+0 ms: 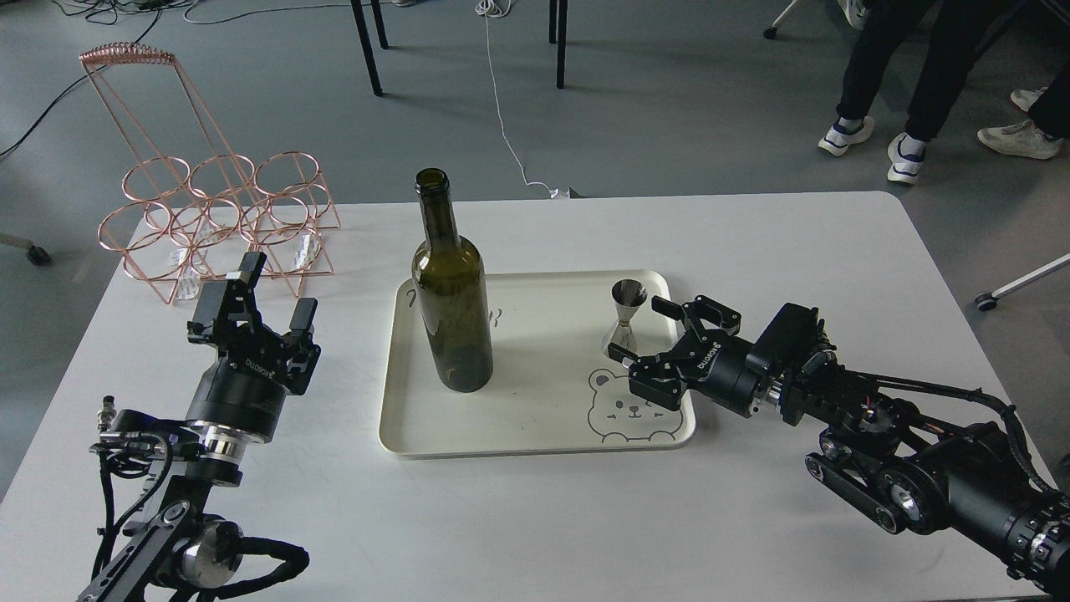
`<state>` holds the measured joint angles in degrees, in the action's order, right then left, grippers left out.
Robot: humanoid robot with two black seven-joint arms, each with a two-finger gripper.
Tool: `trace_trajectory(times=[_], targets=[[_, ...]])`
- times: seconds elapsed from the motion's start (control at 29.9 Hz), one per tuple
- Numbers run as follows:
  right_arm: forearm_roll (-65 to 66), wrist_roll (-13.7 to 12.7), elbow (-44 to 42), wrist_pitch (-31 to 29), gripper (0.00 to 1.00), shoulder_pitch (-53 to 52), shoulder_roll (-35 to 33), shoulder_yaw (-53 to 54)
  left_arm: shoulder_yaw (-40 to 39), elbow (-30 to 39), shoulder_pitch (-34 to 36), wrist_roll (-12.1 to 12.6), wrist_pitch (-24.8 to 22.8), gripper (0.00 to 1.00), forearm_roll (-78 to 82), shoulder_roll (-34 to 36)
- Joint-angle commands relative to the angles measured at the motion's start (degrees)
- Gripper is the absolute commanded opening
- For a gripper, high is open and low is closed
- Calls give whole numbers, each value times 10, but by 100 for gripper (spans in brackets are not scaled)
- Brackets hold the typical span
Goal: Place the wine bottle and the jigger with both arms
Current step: 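Close the right gripper around the metal jigger, then lift the jigger with the right gripper and carry it off the tray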
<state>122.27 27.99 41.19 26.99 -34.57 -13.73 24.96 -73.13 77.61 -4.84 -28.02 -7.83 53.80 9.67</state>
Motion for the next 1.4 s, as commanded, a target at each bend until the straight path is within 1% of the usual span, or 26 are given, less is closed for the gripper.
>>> trace_trajectory(times=[0.0, 0.1, 0.17, 0.27, 0.43, 0.47, 0.57, 0.67, 0.8, 0.9, 1.07, 1.24, 1.37], targets=[[0, 0, -33, 10, 77, -5, 27, -3, 0, 0, 0, 0, 0, 98, 0, -1], [0, 0, -39, 10, 64, -5, 34, -3, 0, 0, 0, 0, 0, 98, 0, 0], [-1, 0, -40, 10, 58, -5, 37, -3, 0, 0, 0, 0, 0, 98, 0, 0], [-1, 0, -40, 10, 46, -6, 37, -3, 0, 0, 0, 0, 0, 98, 0, 0], [-2, 0, -41, 10, 32, -11, 38, -3, 0, 0, 1, 0, 0, 98, 0, -1], [-3, 0, -41, 10, 28, -13, 38, -3, 0, 0, 0, 0, 0, 98, 0, -1], [-5, 0, -40, 10, 23, -14, 36, -1, 0, 0, 0, 0, 0, 98, 0, -1], [-9, 0, -38, 10, 15, -14, 33, 4, 0, 0, 1, 0, 0, 98, 0, -1], [-12, 0, -26, 10, 13, -12, 22, 20, -1, 0, 1, 0, 0, 98, 0, 0], [-12, 0, 6, 10, 13, -6, 1, 44, -1, 0, 2, 0, 0, 98, 0, 1], [-22, 0, 49, 10, 14, 12, -56, 101, 0, 0, 2, 0, 0, 98, 0, -1], [-55, 0, 53, 10, 14, 47, -120, 125, 0, 0, 2, 0, -1, 98, 0, -2], [-97, 0, 49, 10, 14, 76, -160, 123, 1, 0, 3, 0, -2, 98, 0, -1]])
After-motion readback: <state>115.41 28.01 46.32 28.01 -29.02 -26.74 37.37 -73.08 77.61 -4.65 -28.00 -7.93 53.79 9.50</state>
